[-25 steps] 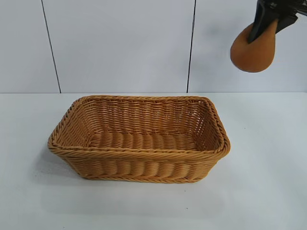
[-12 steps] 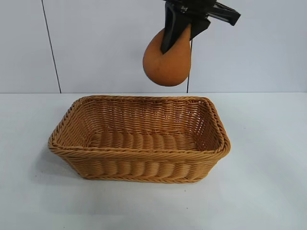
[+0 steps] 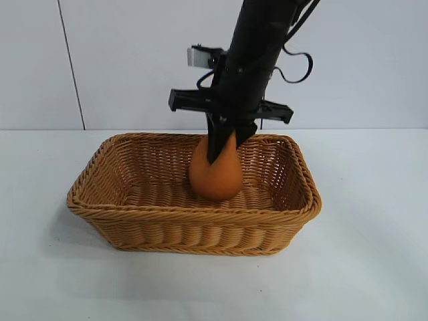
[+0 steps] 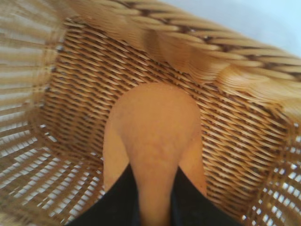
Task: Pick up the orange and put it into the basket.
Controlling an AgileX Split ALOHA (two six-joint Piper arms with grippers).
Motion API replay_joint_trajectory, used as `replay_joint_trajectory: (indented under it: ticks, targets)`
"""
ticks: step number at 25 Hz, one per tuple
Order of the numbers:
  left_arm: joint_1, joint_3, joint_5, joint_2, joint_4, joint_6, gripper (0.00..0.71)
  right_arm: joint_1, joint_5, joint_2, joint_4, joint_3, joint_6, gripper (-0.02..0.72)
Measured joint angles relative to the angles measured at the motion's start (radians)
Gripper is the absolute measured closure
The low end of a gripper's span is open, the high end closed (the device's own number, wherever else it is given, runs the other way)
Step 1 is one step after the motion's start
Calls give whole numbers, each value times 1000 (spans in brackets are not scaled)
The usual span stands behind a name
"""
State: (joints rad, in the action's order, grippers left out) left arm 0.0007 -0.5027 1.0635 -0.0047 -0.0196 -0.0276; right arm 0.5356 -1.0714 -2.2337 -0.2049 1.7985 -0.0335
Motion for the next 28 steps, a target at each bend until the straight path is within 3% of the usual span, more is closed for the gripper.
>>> replay_joint_trajectory:
  ticks: [3, 5, 6, 13, 19, 28]
  targets:
    - [0, 0, 0, 0, 0, 0, 130, 0, -23, 21, -5, 7, 3, 167]
    - [0, 0, 0, 0, 0, 0, 130, 0, -49, 34, -3, 28, 9, 91]
    - [0, 0, 0, 0, 0, 0, 130, 0, -101, 45, 3, 79, 9, 67]
    - [0, 0, 0, 0, 0, 0, 130, 0, -133, 99, 84, 237, -31, 52]
    - [0, 0, 1, 0, 0, 0, 130, -12, -137, 139, 282, 247, -55, 52]
    - [0, 0, 1, 0, 0, 0, 130, -246, -140, 140, 319, 247, -34, 65]
